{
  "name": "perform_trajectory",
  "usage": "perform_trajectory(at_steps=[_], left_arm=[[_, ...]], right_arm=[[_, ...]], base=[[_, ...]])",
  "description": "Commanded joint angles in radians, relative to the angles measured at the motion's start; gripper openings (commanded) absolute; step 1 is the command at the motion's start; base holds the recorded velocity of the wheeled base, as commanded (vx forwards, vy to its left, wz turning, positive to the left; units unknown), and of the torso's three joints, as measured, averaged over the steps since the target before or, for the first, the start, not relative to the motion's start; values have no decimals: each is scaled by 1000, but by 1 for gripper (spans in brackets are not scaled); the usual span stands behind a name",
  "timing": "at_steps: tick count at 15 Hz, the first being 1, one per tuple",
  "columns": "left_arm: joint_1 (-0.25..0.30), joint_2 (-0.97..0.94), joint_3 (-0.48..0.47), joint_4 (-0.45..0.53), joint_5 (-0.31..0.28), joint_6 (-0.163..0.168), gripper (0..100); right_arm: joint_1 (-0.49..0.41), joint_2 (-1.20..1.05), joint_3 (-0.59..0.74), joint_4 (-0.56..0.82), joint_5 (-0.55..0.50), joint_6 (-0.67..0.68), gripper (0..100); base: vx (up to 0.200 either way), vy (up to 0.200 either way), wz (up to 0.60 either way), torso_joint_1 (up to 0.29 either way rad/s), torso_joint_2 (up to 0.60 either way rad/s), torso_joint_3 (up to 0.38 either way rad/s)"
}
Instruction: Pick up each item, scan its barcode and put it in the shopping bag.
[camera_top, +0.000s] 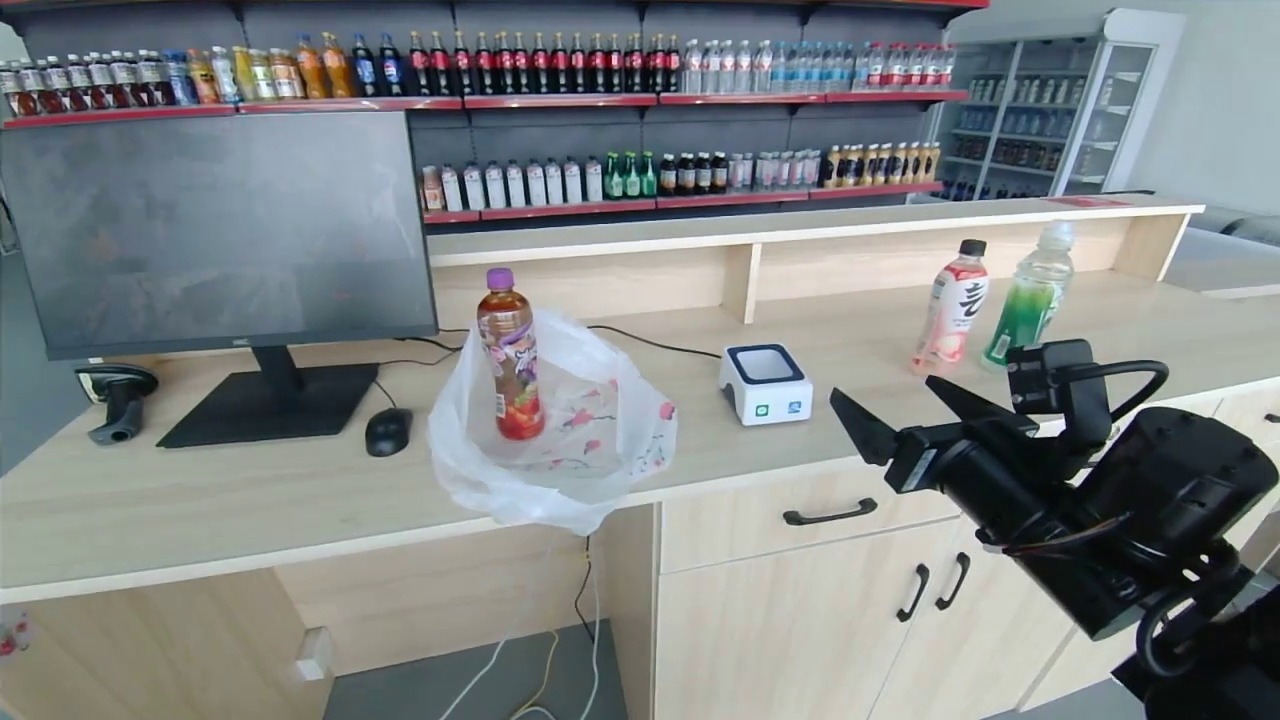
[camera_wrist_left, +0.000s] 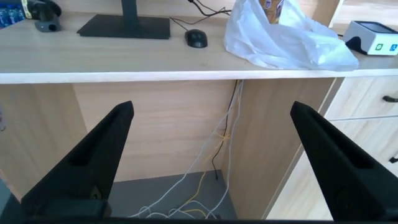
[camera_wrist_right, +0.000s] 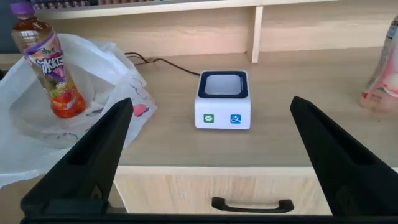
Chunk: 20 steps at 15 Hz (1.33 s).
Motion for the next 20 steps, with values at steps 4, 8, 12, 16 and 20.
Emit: perform_trajectory(at_steps=[4,8,12,16,20], left_arm=[[0,0,0,0,0,-1,100],[0,0,0,0,0,-1,100],[0,0,0,0,2,-6,100],[0,0,0,3,2,-6,100],[0,0,0,0,0,-4,100]], right_arm=[[1,3,-9,-1,0,0,100],[1,0,-9,-1,0,-2,100],[11,-2,-9,-1,0,-2,100],[15,-2,3,-1,0,0,100],[35,-2,5,-1,0,0,100]], base=[[0,-200,0,0,2,2],[0,-200,0,2,5,0],[50,-200,0,4,7,5],[200,-50,0,-4,4,5],[200,0,0,7,6,2]])
